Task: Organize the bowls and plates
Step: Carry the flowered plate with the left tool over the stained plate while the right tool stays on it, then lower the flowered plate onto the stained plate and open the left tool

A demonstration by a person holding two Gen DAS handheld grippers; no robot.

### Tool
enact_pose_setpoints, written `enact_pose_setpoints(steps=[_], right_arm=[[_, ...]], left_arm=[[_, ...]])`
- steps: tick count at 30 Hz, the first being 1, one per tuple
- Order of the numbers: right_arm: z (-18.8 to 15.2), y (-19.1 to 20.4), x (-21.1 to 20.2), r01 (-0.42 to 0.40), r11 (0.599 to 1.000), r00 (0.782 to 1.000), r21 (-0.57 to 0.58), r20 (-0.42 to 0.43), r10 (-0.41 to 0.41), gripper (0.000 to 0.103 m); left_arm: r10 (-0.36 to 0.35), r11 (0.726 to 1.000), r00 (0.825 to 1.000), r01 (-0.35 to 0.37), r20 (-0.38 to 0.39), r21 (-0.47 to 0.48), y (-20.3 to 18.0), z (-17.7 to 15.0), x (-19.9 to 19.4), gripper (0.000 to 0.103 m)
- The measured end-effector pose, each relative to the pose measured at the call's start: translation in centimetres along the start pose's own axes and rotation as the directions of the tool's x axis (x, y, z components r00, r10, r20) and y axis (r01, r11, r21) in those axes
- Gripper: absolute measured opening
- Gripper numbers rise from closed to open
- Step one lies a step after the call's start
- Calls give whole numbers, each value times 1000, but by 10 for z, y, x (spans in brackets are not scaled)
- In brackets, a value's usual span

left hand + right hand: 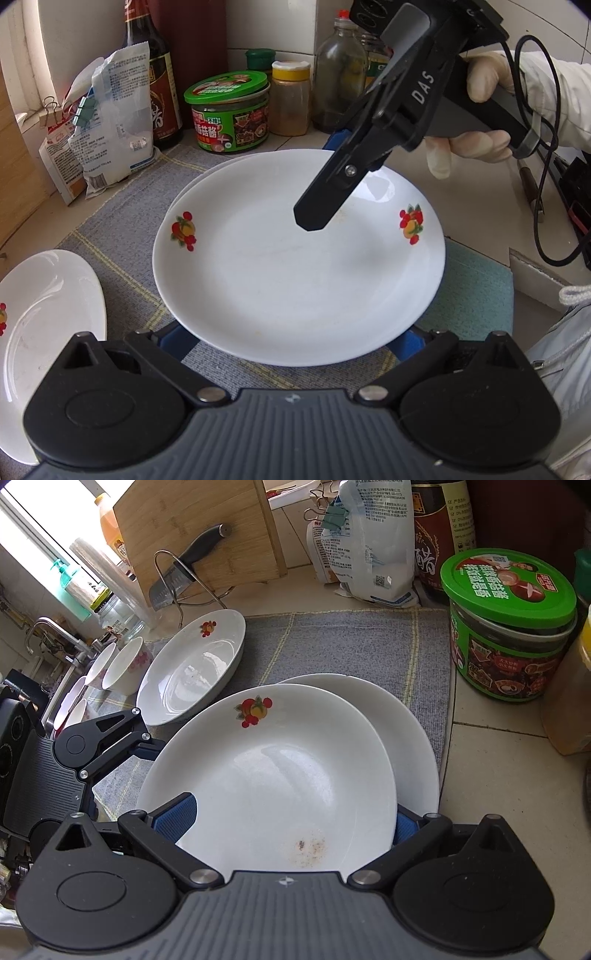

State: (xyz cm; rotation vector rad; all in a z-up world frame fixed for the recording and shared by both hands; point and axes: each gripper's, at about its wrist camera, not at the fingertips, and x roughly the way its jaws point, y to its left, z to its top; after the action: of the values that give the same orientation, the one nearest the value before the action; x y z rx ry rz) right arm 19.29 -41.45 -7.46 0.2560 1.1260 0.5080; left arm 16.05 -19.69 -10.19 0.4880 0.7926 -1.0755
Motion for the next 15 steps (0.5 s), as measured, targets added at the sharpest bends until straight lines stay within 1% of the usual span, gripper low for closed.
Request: enact_pose_setpoints(steps=[15], right_arm=[[-8, -2, -4, 34, 999, 999, 16, -6, -34, 103]], left_arm=[[12, 1000, 1000, -12, 4, 19, 1, 1, 0, 101]])
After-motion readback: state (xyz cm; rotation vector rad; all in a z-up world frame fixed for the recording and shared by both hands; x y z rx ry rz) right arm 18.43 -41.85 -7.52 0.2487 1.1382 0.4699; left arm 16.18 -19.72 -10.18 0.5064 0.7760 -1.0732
